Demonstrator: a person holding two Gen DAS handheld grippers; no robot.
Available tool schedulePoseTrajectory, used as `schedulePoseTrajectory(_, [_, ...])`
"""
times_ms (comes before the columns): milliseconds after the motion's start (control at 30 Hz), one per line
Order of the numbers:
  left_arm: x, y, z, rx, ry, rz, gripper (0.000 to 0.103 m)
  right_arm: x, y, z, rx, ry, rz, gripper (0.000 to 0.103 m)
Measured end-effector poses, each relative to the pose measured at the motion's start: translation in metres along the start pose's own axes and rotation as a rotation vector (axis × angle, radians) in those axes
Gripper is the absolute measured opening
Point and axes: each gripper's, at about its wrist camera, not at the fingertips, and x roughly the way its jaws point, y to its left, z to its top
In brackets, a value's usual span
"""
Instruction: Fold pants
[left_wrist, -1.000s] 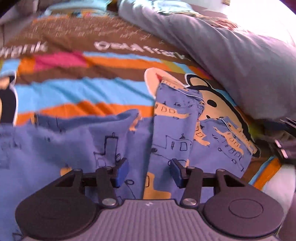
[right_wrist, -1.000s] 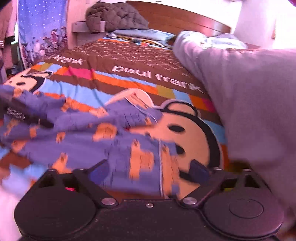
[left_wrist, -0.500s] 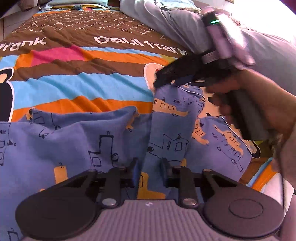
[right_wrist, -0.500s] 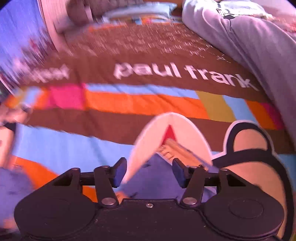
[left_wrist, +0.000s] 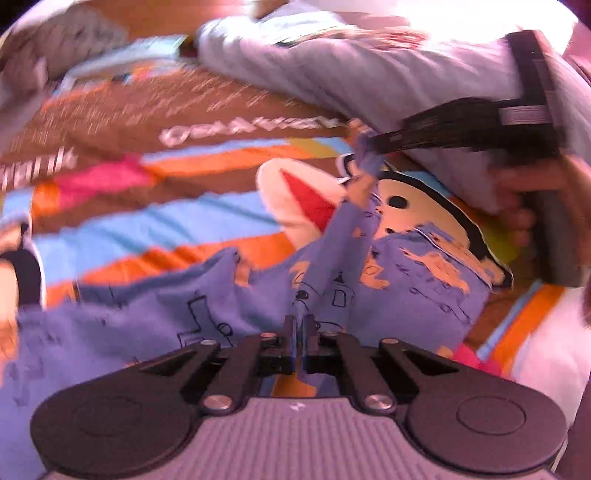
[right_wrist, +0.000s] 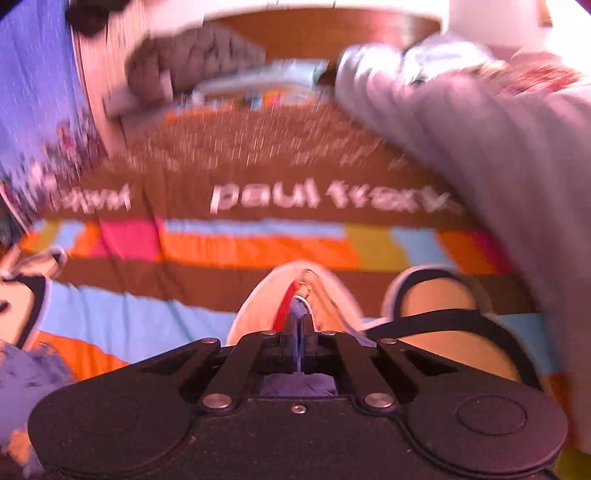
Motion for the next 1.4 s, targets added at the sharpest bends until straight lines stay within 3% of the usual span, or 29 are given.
schedulePoseTrajectory(133, [-0.009, -0.025, -0.006, 0.157, 0.004, 0.009, 0.001, -0.084, -0.043, -0.039, 0.130, -0.094, 0.007, 0.000])
schedulePoseTrajectory(267, [0.007, -0.040, -0.016, 0.213, 0.096, 0.015, 0.005, -0.109, -0.074, -0.103, 0.268, -0.012, -0.014, 0.000])
schedulePoseTrajectory(333, [0.013, -0.044, -0.016, 0.219, 0.137, 0.023, 0.012, -0.104, -0.086, -0.128, 0.352, 0.052, -0.006, 0.002])
schedulePoseTrajectory(400, [0.011, -0.044, -0.011, 0.194, 0.146, 0.013, 0.026, -0.102, -0.093, -0.147, 0.430, 0.092, -0.005, 0.015])
schedulePoseTrajectory(433, [0.009, -0.044, -0.008, 0.185, 0.145, -0.001, 0.033, -0.104, -0.095, -0.155, 0.463, 0.088, 0.003, 0.018])
schedulePoseTrajectory(500, [0.005, -0.045, 0.000, 0.179, 0.126, -0.026, 0.059, -0.109, -0.097, -0.168, 0.503, 0.060, 0.020, 0.037])
schedulePoseTrajectory(533, [0.003, -0.047, 0.006, 0.178, 0.107, -0.032, 0.059, -0.112, -0.097, -0.173, 0.514, 0.044, 0.021, 0.039])
schedulePoseTrajectory(633, [0.012, -0.058, 0.030, 0.162, 0.077, -0.033, 0.060, -0.122, -0.103, -0.179, 0.547, 0.002, 0.022, 0.046])
schedulePoseTrajectory(700, [0.027, -0.066, 0.049, 0.134, 0.061, -0.042, 0.061, -0.127, -0.105, -0.177, 0.534, -0.033, 0.002, 0.059])
schedulePoseTrajectory(800, [0.064, -0.080, 0.080, 0.100, 0.057, -0.067, 0.063, -0.125, -0.115, -0.180, 0.557, -0.031, 0.028, 0.059])
schedulePoseTrajectory(967, [0.132, -0.094, 0.114, 0.013, 0.121, -0.126, 0.063, -0.115, -0.130, -0.181, 0.565, -0.027, 0.012, 0.059])
schedulePoseTrajectory(1067, [0.165, -0.104, 0.125, 0.036, 0.156, -0.111, 0.063, -0.105, -0.136, -0.183, 0.612, -0.009, 0.020, 0.058])
schedulePoseTrajectory(1200, [0.186, -0.113, 0.127, 0.095, 0.199, -0.149, 0.065, -0.102, -0.140, -0.185, 0.645, -0.020, 0.040, 0.058])
schedulePoseTrajectory(1233, [0.189, -0.115, 0.127, 0.110, 0.206, -0.150, 0.064, -0.100, -0.140, -0.184, 0.646, -0.016, 0.045, 0.058])
schedulePoseTrajectory(1300, [0.196, -0.120, 0.125, 0.132, 0.233, -0.145, 0.046, -0.097, -0.138, -0.182, 0.630, -0.007, 0.054, 0.055])
schedulePoseTrajectory(1400, [0.203, -0.126, 0.125, 0.085, 0.271, -0.133, 0.032, -0.094, -0.135, -0.180, 0.603, 0.014, 0.053, 0.045])
